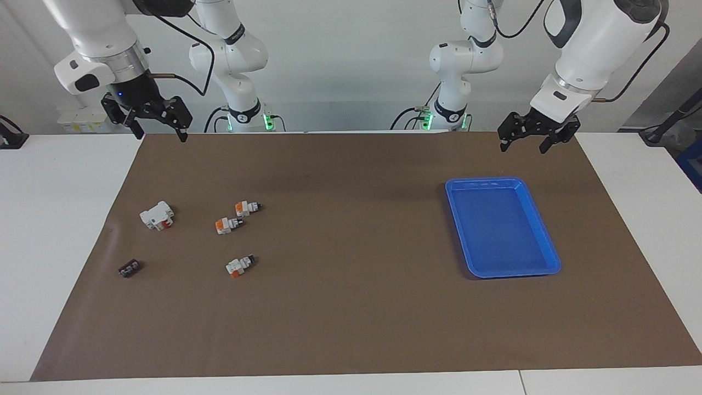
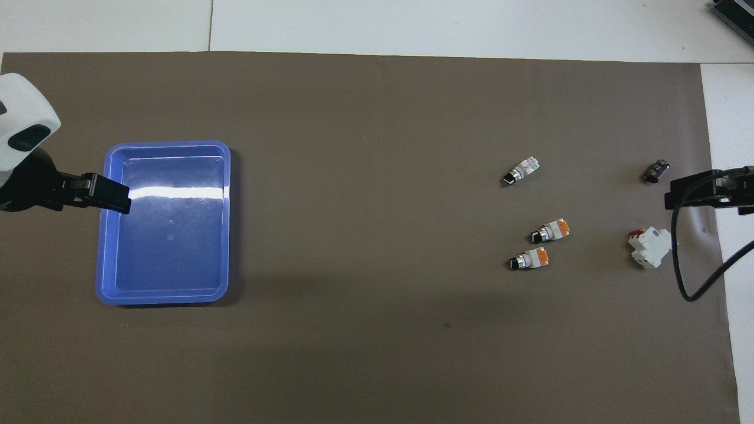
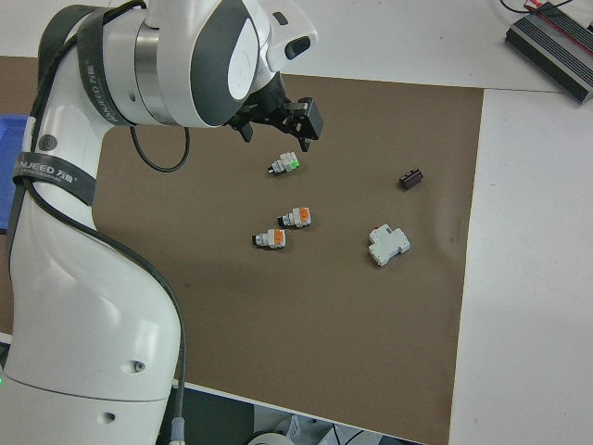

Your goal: Turn and place switch with both arms

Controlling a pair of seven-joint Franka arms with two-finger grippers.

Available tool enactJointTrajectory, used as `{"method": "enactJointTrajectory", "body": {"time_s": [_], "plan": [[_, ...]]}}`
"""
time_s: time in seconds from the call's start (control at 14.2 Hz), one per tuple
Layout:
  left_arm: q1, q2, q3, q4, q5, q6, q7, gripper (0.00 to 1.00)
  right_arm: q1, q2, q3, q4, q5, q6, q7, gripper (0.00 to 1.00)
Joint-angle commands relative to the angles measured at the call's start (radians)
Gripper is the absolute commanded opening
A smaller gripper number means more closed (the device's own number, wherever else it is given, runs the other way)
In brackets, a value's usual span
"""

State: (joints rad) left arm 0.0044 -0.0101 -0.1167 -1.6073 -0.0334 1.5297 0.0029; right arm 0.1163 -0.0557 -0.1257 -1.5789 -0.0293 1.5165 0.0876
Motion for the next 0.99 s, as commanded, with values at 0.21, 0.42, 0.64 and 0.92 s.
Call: {"method": "enactJointTrajectory", "body": {"time_s": [0.21,0.42,0.64,0.92], "plan": [[0.008,-0.027,-0.001,-0.026,-0.013,-0.005,0.012,1.0,-0.001,-0.016,0.003,-0.023,0.003,-0.006,0.036,1.0],[0.008,-0.027,-0.001,-0.026,-0.013,-0.005,0.012,1.0,0.006,-0.036,0.003,-0.059,0.005,0.013,0.101,1.0],[0.008,-0.027,-0.001,-0.026,-0.013,-0.005,0.012,1.0,0.016,-0.067,0.011,-0.169,0.003,0.138,0.228,1.0],[0.008,-0.025,-0.001,-0.026,-0.013,-0.005,0.012,1.0,0.072,-0.093,0.015,-0.385,0.003,0.357,0.522,1.0]]}}
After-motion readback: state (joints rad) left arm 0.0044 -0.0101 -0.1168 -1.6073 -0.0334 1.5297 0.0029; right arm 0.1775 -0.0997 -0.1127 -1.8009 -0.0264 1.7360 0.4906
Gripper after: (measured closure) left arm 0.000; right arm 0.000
